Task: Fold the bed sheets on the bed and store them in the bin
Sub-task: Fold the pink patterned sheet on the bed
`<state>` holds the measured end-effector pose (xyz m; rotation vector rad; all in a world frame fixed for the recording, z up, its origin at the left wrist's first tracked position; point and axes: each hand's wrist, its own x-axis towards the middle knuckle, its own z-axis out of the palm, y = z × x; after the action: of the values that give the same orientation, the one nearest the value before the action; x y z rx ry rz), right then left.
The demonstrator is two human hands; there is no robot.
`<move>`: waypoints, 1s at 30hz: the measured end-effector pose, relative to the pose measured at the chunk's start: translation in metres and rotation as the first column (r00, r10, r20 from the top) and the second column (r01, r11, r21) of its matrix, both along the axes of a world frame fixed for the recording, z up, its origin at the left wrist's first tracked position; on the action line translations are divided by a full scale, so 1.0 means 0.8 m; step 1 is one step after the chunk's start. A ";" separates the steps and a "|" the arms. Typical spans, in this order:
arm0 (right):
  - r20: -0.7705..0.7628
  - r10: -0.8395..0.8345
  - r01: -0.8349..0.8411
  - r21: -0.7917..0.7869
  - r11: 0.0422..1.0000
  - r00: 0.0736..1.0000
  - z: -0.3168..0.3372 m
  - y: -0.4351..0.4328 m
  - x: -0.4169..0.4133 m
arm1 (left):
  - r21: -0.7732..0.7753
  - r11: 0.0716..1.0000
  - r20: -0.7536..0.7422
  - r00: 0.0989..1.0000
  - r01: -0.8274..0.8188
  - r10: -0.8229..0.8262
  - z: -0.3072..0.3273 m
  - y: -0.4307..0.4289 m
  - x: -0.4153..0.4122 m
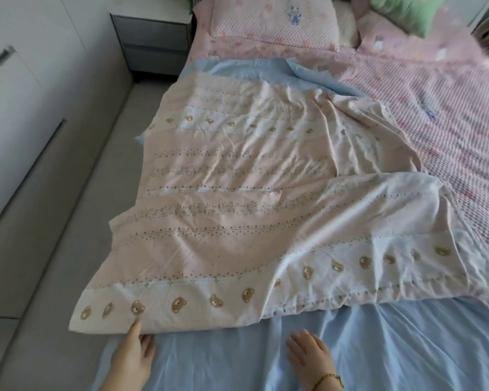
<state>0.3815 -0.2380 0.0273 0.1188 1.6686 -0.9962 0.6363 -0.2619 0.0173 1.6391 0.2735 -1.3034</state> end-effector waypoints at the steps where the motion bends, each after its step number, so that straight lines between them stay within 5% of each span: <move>1: 0.020 -0.003 0.003 -0.016 1.000 1.000 0.005 0.008 -0.018 | 0.018 1.000 -0.020 1.000 -0.004 0.005 0.000 0.004 -0.016; 7: 0.028 -0.059 0.060 -0.008 0.998 0.998 0.015 0.036 -0.113 | 0.026 1.000 -0.200 0.980 -0.004 0.010 0.007 0.002 -0.112; 18: -0.001 -0.214 0.214 -0.013 0.977 0.977 -0.002 0.022 -0.184 | -0.020 0.998 -0.069 0.996 -0.065 0.063 0.012 -0.038 -0.110; 22: 0.018 -0.287 0.288 -0.048 0.957 0.958 -0.005 -0.013 -0.215 | -0.081 0.996 -0.019 0.999 0.041 -0.042 0.011 -0.066 -0.117; 30: 0.108 -0.252 0.261 -0.073 0.963 0.962 -0.027 -0.114 -0.285 | -0.063 0.996 -0.103 0.993 0.059 -0.065 -0.025 -0.072 -0.193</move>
<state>0.1537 -0.3294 0.0058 0.3287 1.5426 -1.2365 0.4822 -0.3196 -0.0028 1.5416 0.2461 -1.4343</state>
